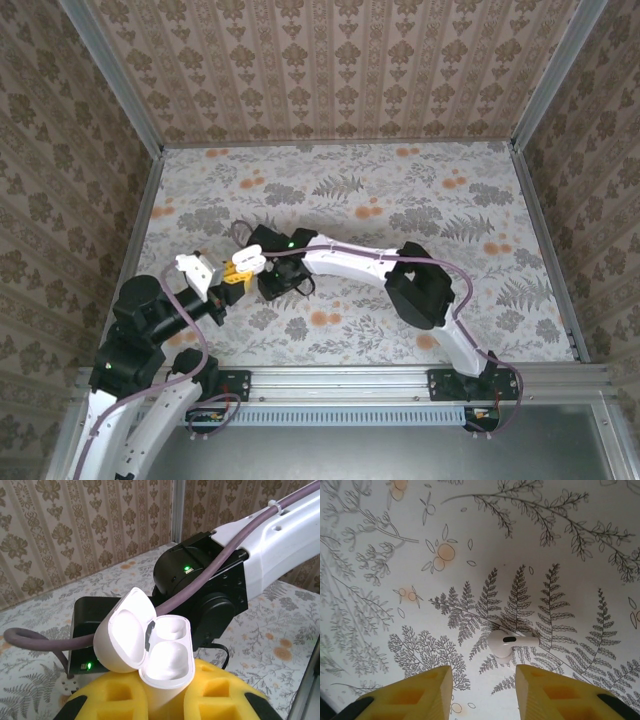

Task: Insert the wireless bluetooth earbuds into the charging case

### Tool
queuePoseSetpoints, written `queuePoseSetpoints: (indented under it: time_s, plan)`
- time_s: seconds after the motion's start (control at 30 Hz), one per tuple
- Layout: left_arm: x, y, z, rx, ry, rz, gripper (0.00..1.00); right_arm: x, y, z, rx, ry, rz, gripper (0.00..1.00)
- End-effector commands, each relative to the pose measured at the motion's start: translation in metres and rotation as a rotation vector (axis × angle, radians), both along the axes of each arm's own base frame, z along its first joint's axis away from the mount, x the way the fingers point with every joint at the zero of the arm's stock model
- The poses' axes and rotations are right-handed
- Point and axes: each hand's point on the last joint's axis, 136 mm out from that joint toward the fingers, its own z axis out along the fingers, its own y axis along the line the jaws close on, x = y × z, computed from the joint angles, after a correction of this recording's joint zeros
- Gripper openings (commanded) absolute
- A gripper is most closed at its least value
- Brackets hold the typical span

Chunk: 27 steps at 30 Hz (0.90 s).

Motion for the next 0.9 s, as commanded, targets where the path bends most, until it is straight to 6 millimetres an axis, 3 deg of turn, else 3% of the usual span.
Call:
queuePoseSetpoints:
  time_s: [0.0, 0.53, 0.87]
  plan:
    - [-0.004, 0.005, 0.007, 0.021, -0.034, 0.012, 0.0, 0.005, -0.016, -0.011, -0.13, -0.05, -0.049, 0.38]
    - [-0.007, 0.006, 0.005, 0.034, -0.036, 0.005, 0.0, 0.0, 0.003, -0.041, -0.195, -0.08, -0.027, 0.38]
    - [-0.006, 0.007, 0.001, 0.03, -0.031, 0.013, 0.0, 0.002, -0.012, -0.048, -0.269, -0.096, -0.021, 0.34]
